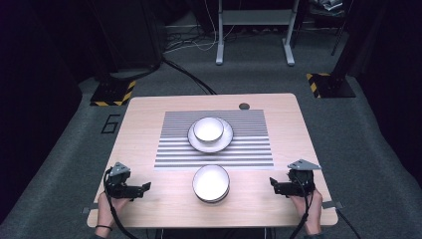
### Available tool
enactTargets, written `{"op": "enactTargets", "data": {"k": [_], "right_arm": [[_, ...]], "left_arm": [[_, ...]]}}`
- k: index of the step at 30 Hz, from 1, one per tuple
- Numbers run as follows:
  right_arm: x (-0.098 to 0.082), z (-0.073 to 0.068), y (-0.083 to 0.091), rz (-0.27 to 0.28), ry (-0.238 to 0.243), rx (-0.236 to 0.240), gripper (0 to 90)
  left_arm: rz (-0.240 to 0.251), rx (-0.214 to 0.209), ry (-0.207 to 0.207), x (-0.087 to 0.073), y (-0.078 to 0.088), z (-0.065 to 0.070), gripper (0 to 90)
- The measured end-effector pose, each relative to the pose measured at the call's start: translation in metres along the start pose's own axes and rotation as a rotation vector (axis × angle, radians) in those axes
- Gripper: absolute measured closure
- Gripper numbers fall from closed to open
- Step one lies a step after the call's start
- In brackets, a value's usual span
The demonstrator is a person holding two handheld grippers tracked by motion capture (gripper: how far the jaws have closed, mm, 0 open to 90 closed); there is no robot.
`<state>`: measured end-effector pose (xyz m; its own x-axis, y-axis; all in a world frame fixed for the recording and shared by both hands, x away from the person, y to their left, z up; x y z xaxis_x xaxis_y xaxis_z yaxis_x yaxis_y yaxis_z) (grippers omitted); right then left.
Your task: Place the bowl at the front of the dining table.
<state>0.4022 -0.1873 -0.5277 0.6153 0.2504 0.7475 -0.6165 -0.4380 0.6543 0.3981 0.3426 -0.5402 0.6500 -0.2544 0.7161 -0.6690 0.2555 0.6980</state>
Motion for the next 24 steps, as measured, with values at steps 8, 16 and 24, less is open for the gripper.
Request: {"op": "enactTargets", "data": {"k": [8, 16, 24], "right_arm": [[-0.020, 0.021, -0.008, -0.023, -0.048, -0.050, 4.4], [-0.033, 0.034, -0.018, -0.046, -0.061, -0.074, 4.6], [-0.035, 0.034, -0.020, -0.029, -0.041, -0.077, 4.3]], "left_arm": [[-0.019, 0.048, 0.005, -0.016, -0.010, -0.009, 0.0], [-0.010, 0.098, -0.004, -0.024, -0.022, -0.011, 0.0], [-0.002, 0.113, -0.009, -0.023, -0.024, -0.012, 0.0]]}}
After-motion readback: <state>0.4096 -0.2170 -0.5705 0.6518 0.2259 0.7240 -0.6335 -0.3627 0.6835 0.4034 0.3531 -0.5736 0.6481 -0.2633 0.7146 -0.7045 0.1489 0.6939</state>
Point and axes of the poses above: each handheld gripper's, and its own axes: y roughly backward along the jaws, x roughly out of its top, z roughly to its right, the point moved 6 cm from there along -y, roughly forward along the jaws, and after that the axes turned 8 degrees about x, right-handed, at the moved point
